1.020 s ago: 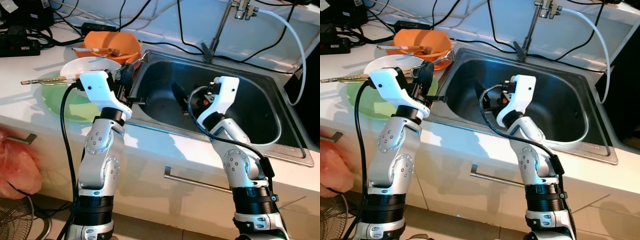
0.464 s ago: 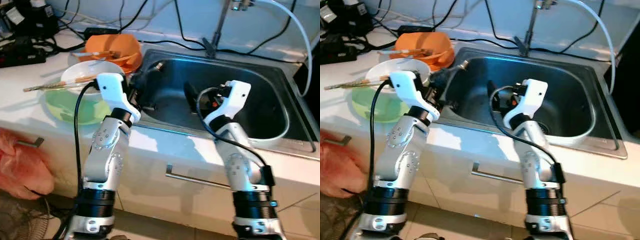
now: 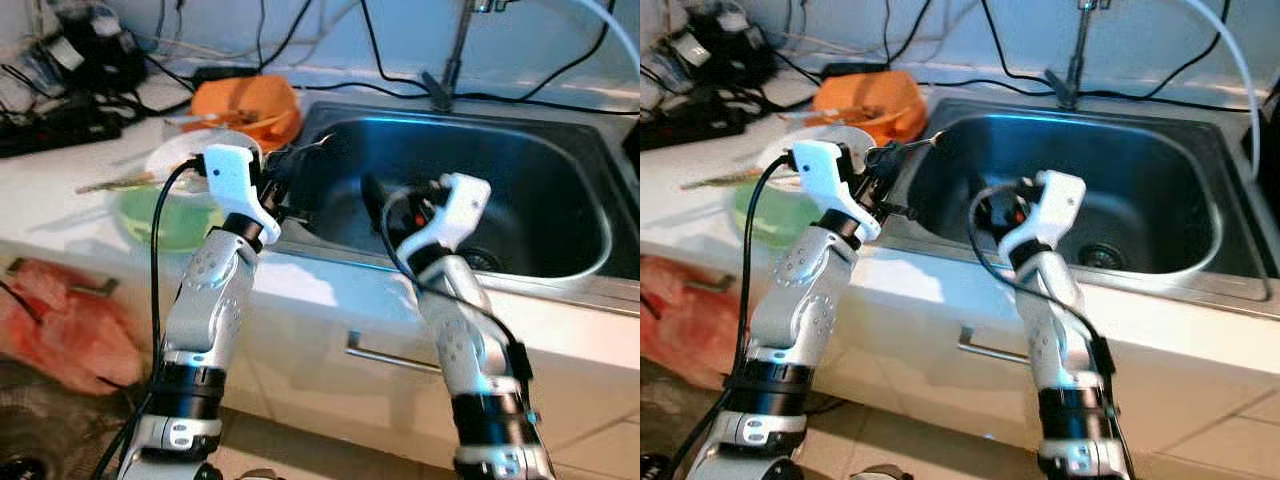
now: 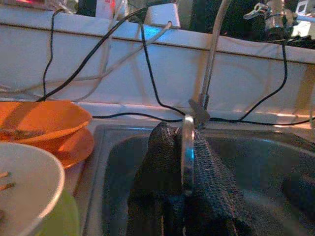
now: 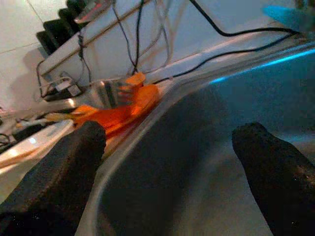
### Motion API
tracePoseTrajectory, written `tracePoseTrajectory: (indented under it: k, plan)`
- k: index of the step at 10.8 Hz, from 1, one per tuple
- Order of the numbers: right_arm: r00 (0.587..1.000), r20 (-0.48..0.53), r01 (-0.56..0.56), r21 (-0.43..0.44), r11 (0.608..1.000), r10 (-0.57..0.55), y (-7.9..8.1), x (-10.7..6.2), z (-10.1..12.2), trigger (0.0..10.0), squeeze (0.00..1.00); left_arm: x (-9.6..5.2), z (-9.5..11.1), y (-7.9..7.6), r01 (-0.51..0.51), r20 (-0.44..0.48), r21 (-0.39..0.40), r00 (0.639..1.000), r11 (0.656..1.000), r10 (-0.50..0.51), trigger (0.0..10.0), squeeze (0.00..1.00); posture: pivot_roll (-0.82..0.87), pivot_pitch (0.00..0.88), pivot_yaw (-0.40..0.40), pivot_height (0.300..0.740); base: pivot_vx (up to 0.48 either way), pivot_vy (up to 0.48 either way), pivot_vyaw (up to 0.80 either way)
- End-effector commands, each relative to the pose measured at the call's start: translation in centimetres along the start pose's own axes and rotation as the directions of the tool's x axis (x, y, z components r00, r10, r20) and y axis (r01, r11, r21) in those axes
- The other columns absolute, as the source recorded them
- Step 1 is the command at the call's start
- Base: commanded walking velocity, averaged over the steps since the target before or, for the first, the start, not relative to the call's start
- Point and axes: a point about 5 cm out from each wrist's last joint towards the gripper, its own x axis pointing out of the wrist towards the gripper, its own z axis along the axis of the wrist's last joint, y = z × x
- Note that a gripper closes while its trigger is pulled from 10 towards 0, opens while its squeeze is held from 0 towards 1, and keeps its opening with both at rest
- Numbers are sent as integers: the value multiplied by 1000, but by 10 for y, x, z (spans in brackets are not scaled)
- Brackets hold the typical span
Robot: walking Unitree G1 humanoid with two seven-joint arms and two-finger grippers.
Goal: Kitchen organization
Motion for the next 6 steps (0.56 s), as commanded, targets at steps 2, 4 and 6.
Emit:
tracePoseTrajectory:
  k: [2, 4, 6]
  plan:
    - [999, 37, 16, -22, 1000, -15, -5, -5, 8, 10000, 0, 6, 2, -9, 34, 19, -13, 999, 999, -34, 0, 0, 92, 0, 99, 740, 0, 0, -297]
    - [995, 74, 77, -57, 995, -73, -17, -8, 19, 10000, 0, 10, -9, -19, 81, -4, -45, 997, 996, -81, 0, 0, 29, 0, 114, 740, 0, 0, 0]
    - [988, 118, 106, -80, 991, -96, -21, -12, 30, 10000, 0, 17, -16, -29, 109, -17, -80, 994, 991, -111, 0, 0, -38, 0, 150, 740, 0, 0, 0]
